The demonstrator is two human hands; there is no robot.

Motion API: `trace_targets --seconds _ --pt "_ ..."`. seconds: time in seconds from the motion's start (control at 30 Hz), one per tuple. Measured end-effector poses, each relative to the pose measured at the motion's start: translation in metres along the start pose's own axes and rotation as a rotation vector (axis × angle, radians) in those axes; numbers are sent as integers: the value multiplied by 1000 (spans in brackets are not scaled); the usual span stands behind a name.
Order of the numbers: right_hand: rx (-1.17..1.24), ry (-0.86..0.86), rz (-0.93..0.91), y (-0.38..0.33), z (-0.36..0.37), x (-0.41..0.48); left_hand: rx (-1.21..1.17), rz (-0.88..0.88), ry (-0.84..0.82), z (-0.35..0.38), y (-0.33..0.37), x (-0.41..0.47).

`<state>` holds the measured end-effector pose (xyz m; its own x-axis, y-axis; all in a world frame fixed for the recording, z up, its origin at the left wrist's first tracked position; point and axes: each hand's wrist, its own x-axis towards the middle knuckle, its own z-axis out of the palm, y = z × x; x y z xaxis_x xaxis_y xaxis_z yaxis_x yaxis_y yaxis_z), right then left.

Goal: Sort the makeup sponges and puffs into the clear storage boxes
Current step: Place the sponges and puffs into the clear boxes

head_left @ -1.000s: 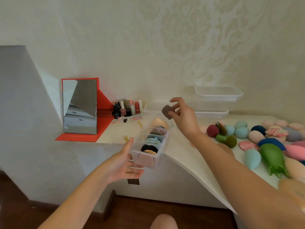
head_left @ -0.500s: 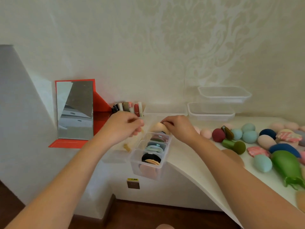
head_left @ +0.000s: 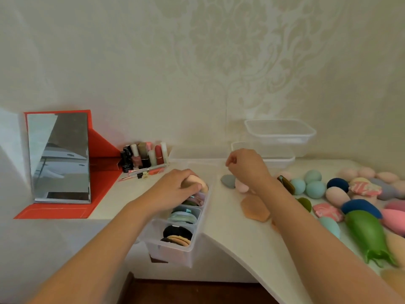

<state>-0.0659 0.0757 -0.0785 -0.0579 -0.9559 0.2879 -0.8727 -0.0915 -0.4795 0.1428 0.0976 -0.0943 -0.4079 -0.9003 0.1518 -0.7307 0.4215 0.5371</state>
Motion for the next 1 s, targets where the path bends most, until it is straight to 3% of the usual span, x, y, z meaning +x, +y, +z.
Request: trace_targets --seconds 0.13,0.3,0.53,0.8,1.0 --pt "-353 -229 111 3 4 -5 44 10 4 1 1 1" --pt "-543 -248 -8 7 23 -12 34 32 -16 4 8 -6" --pt "-414 -324 22 6 18 -13 39 40 -2 9 16 -15" --pt "-339 -88 -2 3 15 -11 59 61 23 11 22 -16" --pt "-187 -47 26 -1 0 -5 55 75 55 17 30 -14"
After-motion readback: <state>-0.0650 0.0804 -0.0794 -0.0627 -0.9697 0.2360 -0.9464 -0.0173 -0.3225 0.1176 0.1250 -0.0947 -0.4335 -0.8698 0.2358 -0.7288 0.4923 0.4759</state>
